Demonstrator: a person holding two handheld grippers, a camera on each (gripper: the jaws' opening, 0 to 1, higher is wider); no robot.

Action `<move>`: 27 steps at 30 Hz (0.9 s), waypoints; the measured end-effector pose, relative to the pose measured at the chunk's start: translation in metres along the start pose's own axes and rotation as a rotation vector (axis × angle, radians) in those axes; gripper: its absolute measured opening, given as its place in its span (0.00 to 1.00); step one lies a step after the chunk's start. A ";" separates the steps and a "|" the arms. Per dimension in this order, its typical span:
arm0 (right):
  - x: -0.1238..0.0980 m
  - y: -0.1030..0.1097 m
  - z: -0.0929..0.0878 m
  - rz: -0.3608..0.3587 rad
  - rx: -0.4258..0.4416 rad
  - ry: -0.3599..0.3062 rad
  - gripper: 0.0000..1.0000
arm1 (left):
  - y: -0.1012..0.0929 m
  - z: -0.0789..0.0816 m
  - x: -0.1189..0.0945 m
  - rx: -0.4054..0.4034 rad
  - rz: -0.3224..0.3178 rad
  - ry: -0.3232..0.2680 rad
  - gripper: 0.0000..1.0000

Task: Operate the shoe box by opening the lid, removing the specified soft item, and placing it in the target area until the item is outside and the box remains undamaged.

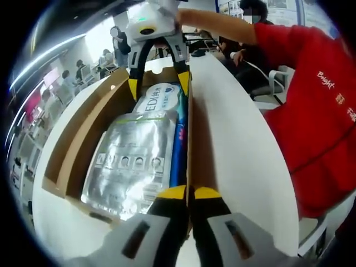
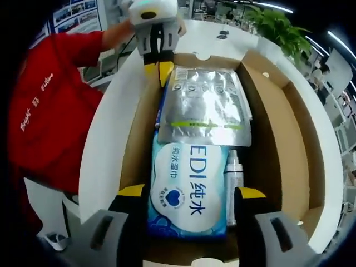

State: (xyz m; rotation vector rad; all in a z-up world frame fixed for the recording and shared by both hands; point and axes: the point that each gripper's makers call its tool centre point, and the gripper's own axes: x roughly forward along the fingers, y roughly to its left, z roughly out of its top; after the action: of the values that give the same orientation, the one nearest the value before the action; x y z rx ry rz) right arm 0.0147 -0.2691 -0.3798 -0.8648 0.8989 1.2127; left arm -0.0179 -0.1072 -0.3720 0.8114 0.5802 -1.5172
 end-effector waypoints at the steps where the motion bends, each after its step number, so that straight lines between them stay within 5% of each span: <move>1: 0.001 -0.001 0.000 -0.004 -0.001 0.014 0.66 | 0.000 0.000 0.000 0.000 -0.001 0.000 0.01; 18: 0.019 0.009 0.000 0.097 0.013 0.125 0.64 | 0.000 0.001 -0.001 0.000 0.001 -0.001 0.01; 27: 0.025 0.013 -0.003 0.087 0.018 0.188 0.64 | 0.000 0.001 0.000 -0.002 0.000 0.001 0.01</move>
State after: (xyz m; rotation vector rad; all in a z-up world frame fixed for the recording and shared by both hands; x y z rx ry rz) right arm 0.0050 -0.2604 -0.4051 -0.9441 1.1070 1.2098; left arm -0.0183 -0.1080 -0.3714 0.8104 0.5819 -1.5164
